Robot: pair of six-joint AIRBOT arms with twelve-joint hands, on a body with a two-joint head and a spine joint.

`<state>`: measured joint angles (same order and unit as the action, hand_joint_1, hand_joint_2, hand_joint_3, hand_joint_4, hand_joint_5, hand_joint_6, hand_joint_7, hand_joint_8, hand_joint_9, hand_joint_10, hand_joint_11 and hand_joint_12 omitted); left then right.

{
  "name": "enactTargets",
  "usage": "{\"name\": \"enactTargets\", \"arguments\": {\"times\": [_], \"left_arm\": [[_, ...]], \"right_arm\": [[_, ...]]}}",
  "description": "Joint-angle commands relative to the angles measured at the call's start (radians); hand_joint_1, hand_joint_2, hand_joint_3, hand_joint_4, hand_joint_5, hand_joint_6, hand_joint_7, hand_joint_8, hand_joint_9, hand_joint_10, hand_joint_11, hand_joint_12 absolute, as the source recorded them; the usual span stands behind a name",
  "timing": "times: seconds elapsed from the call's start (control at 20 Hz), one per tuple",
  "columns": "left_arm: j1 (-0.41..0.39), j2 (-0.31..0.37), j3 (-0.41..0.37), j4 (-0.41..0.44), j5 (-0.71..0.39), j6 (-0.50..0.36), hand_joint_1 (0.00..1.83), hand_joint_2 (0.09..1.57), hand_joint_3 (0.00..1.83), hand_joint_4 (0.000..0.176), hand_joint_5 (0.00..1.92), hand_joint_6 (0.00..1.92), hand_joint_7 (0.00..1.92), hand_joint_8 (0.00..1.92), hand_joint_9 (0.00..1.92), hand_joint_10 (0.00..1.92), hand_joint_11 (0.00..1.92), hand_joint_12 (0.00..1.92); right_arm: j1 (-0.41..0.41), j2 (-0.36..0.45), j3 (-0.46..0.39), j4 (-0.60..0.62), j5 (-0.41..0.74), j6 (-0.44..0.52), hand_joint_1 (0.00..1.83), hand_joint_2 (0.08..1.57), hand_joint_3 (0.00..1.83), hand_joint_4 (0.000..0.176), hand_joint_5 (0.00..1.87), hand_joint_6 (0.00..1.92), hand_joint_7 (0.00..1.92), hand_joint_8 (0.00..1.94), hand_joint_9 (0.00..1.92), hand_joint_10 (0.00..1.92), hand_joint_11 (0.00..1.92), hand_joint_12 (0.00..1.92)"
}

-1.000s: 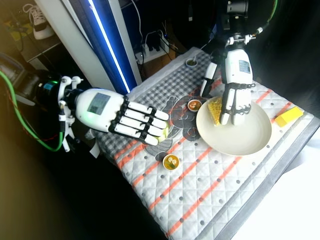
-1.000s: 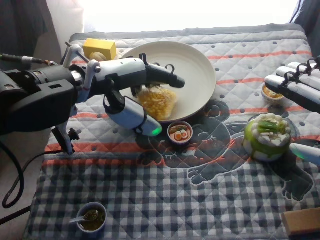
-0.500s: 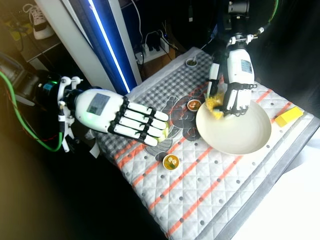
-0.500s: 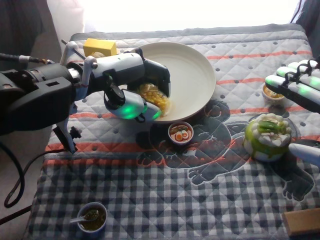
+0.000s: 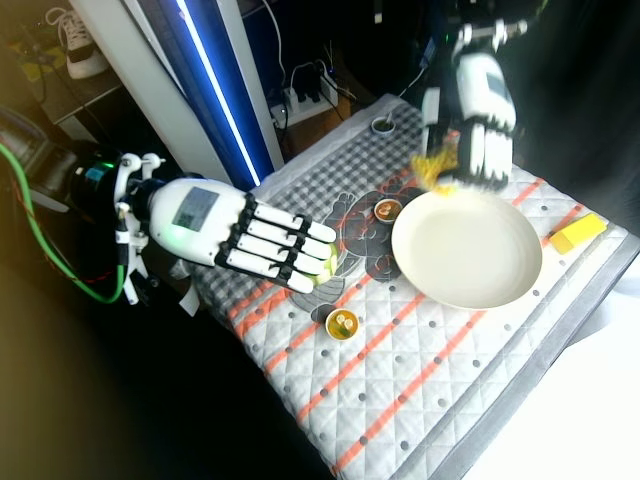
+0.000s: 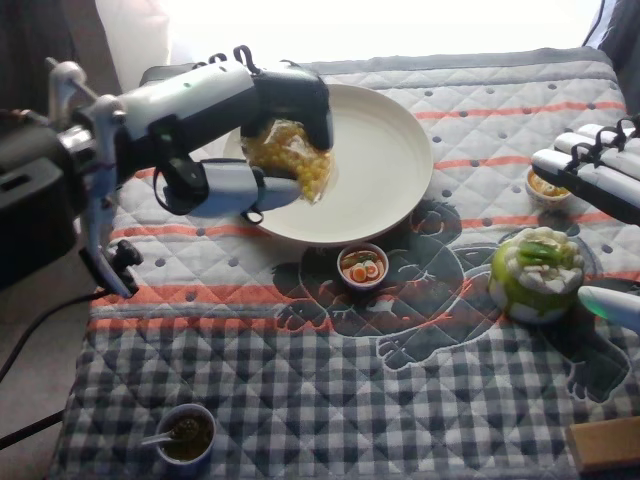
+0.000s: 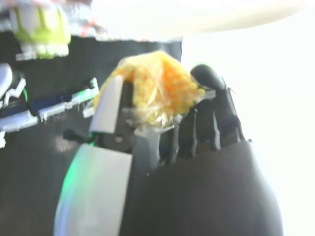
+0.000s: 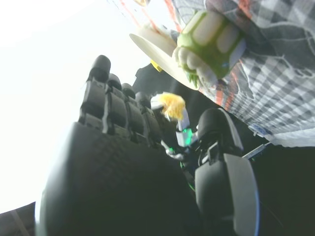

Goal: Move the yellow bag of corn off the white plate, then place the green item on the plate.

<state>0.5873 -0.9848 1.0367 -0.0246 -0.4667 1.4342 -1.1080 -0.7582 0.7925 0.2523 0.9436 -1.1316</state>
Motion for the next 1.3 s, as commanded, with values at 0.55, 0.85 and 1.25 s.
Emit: {"name": "enactTargets", "arguments": {"times": [0.55,0.85,1.25], "left_arm": [[0.298,0.163,-0.163,0.02,-0.372,-0.248,1.22,1.44,0.0,0.0,0.45,1.88,0.3,1.84,0.4,1.92,0.32,1.89],[0.357,0.163,-0.168,0.023,-0.35,-0.303,0.8,1.25,0.0,0.0,0.28,0.48,0.3,0.24,0.16,0.61,0.01,1.53],[0.38,0.18,-0.163,-0.022,-0.455,-0.324,0.45,1.14,0.01,0.0,0.16,0.0,0.07,0.0,0.05,0.04,0.0,0.91]], "right_arm": [[0.005,0.0,0.005,-0.004,0.122,0.013,0.45,1.34,0.0,0.0,0.0,0.0,0.0,0.0,0.0,0.0,0.0,0.07],[0.005,0.0,0.006,-0.003,0.122,0.017,0.49,1.34,0.0,0.0,0.0,0.0,0.0,0.0,0.0,0.0,0.0,0.0],[0.005,0.001,0.006,-0.003,0.122,0.024,0.46,1.34,0.0,0.022,0.0,0.0,0.0,0.0,0.0,0.0,0.0,0.0]]}}
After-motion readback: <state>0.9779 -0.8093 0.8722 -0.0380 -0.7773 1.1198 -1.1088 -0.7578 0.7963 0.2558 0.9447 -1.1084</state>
